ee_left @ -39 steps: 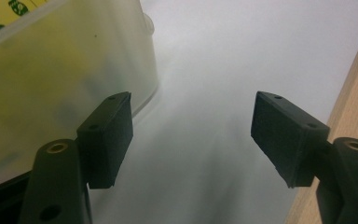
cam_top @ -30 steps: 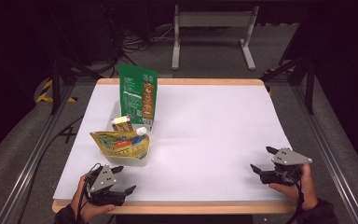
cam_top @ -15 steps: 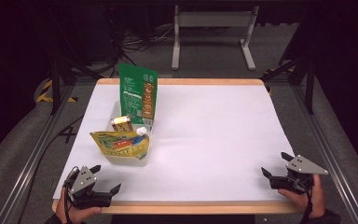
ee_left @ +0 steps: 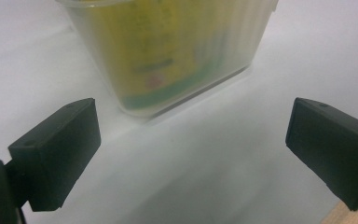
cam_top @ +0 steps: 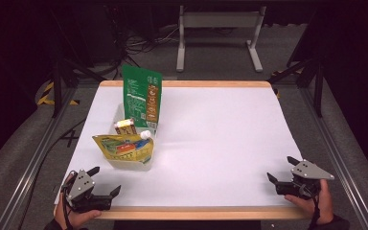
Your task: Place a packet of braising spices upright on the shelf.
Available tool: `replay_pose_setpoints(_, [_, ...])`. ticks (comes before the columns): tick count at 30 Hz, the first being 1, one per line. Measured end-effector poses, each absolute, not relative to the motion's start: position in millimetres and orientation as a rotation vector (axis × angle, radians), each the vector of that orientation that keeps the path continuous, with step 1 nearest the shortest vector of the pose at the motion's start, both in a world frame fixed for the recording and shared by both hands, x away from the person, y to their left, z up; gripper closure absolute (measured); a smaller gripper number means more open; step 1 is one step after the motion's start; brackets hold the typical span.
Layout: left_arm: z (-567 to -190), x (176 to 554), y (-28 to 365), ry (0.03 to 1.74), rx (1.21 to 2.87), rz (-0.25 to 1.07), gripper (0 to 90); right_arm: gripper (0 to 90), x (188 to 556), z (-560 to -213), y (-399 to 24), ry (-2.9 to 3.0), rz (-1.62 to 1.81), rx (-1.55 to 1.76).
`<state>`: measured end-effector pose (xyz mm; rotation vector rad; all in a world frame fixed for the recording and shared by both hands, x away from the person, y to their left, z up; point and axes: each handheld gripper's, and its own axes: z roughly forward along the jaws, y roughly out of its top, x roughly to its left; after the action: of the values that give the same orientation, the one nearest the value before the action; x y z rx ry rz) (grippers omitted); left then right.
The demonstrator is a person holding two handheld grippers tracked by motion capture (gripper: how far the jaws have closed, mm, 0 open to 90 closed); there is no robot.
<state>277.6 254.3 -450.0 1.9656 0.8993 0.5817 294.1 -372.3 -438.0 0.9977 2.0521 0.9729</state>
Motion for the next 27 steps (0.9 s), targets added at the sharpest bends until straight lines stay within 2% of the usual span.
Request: replay_pose_setpoints(27, [-450.8, 281.0, 249.5, 0.902, 1.994, 0.561, 5.1, 10.2, 295.4, -438.5, -372.0, 2.067, 1.006, 0.986])
